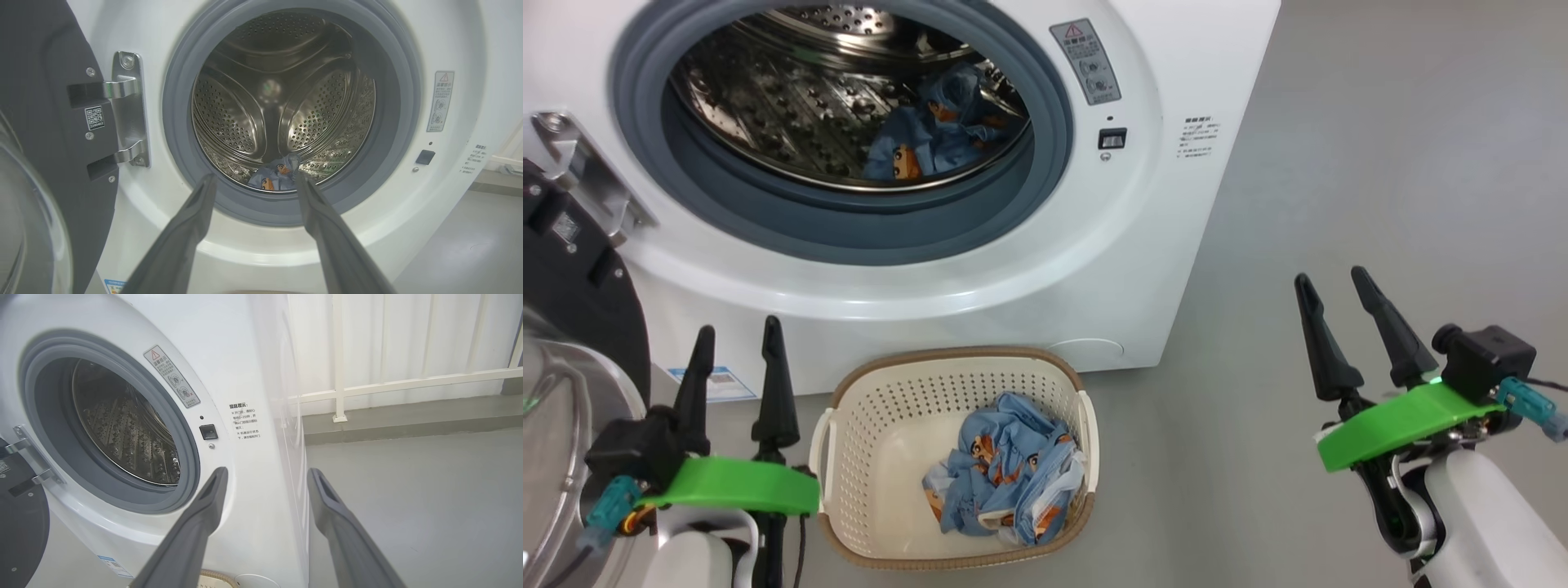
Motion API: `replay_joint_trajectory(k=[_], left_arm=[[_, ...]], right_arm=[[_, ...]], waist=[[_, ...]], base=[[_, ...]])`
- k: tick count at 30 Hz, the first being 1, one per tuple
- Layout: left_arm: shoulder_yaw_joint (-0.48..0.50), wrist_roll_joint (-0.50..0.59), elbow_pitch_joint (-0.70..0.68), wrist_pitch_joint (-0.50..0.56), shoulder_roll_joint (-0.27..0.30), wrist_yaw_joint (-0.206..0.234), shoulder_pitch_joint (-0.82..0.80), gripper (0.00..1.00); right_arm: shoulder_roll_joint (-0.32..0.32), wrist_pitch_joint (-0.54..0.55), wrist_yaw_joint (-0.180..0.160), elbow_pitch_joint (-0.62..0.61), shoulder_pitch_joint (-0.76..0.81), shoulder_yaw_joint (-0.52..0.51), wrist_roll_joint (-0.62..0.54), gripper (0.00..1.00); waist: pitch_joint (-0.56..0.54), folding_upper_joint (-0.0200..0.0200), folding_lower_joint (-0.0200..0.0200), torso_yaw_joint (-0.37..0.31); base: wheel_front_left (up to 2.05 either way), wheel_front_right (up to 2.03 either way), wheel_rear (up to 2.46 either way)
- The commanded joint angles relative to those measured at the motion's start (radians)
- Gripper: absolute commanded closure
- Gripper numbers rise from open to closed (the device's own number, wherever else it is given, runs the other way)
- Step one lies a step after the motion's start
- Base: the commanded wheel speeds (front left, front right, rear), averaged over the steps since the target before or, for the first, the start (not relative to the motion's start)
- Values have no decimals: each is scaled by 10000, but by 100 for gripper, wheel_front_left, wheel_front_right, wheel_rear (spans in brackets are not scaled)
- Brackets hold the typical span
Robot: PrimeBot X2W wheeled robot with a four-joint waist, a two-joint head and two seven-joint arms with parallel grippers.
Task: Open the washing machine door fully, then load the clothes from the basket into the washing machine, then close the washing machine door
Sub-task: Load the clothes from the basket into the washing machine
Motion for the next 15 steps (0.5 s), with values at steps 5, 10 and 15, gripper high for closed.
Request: replay_joint_trajectory(k=[5,10,15], left_arm=[[388,158,-493,-62,47,71,411,0],[421,165,-566,-62,-32,77,568,0],[403,186,-592,-62,-72,68,657,0]], right_arm=[[-190,-80,54,-129,336,235,85,0],[-236,-80,54,-122,419,288,109,0],[-267,-80,54,-122,461,318,140,0]], waist=[[-355,0,0,86],[-497,0,0,72],[-569,0,0,56]], base=[[0,0,0],[0,0,0],[0,0,0]])
